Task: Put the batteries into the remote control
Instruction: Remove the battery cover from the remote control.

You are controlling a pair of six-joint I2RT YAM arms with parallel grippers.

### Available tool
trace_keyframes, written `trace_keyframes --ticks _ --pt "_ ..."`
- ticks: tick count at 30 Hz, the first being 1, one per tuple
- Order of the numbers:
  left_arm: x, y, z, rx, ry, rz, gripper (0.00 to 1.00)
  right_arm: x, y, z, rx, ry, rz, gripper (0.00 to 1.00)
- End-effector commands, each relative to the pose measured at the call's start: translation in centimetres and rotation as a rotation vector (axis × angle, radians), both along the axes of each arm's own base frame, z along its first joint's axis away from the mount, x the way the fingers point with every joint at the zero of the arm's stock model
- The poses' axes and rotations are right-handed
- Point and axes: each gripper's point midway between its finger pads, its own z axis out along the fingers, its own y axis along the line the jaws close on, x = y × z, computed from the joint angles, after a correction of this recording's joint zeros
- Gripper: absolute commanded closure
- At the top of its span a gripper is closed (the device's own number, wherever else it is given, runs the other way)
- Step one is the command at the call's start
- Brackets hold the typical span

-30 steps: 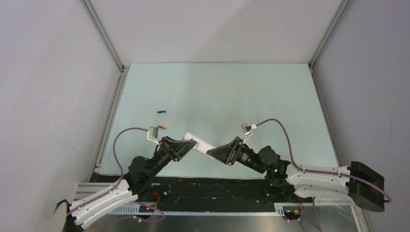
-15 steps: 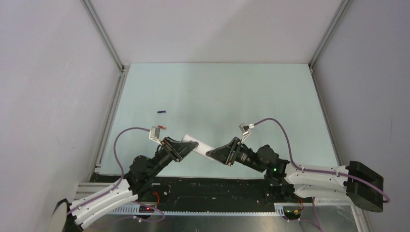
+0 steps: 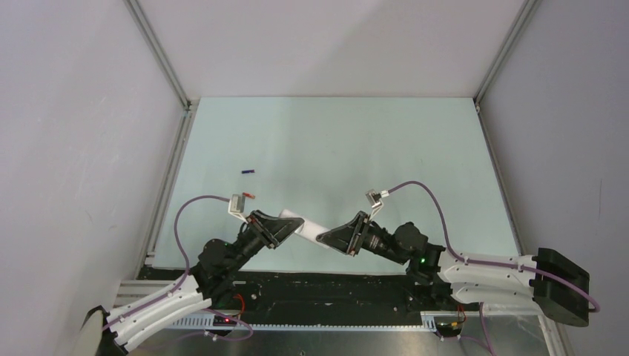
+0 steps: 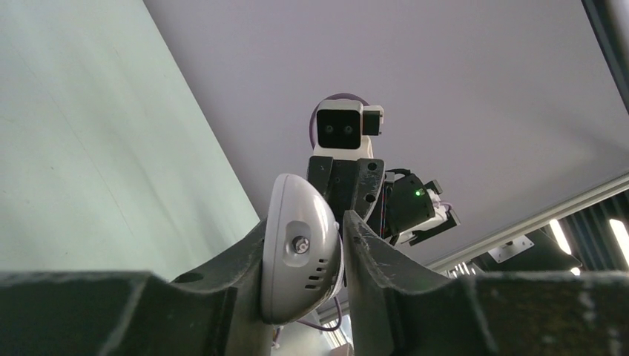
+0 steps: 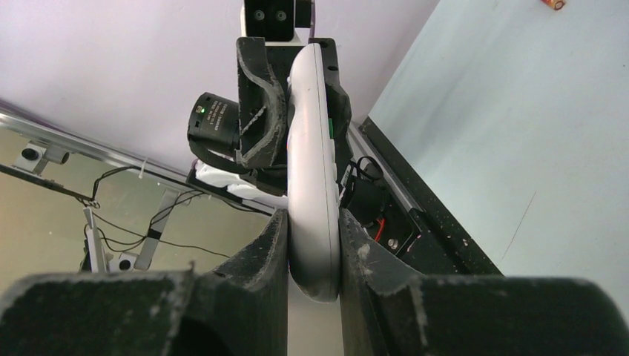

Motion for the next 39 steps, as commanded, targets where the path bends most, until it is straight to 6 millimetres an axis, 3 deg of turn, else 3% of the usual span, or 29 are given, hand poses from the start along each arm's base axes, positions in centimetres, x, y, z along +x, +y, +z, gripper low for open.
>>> trace_keyframes --ticks 1,4,6,8,9,11,15,20,30,39 --pt "-0.4 0.5 2.5 -0.062 -0.062 0.004 0.65 -0.1 0.1 0.4 -0.016 -0.007 0.007 1.00" --pt "-0.4 0.5 2.5 -0.062 -0.062 0.004 0.73 -0.2 0.1 0.4 -0.018 -0.011 0.005 1.00" --pt "-0.3 0.5 2.5 -0.062 -0.061 0.005 0.80 -0.2 0.0 0.4 -0.020 -0.016 0.004 0.93" --pt "-0.3 0.5 2.4 -0.062 -0.058 0.008 0.89 -0.2 -0.1 0.4 -0.023 -0.023 0.004 0.75" --pt "-0.2 0.5 2.4 -0.062 -0.055 0.010 0.91 0.1 -0.3 0.4 -0.027 -0.028 -0.018 0.62" --pt "-0.2 0.5 2.3 -0.063 -0.051 0.012 0.96 0.3 -0.6 0.5 -0.034 -0.036 -0.038 0.47" --pt "0.1 0.7 2.0 -0.068 -0.039 0.026 1.00 0.4 -1.3 0.9 -0.043 -0.059 -0.082 0.35" --pt "0.4 1.1 1.7 -0.084 -0.018 0.049 1.00 0.5 -2.2 1.4 -0.024 -0.076 -0.128 0.34" --pt "0.8 1.5 1.7 -0.105 -0.004 0.074 1.00 0.3 -2.7 1.0 -0.002 -0.063 -0.143 0.52" --pt "0.7 1.5 1.8 -0.105 -0.005 0.072 1.00 0.5 -2.9 1.0 0.003 -0.064 -0.157 0.56"
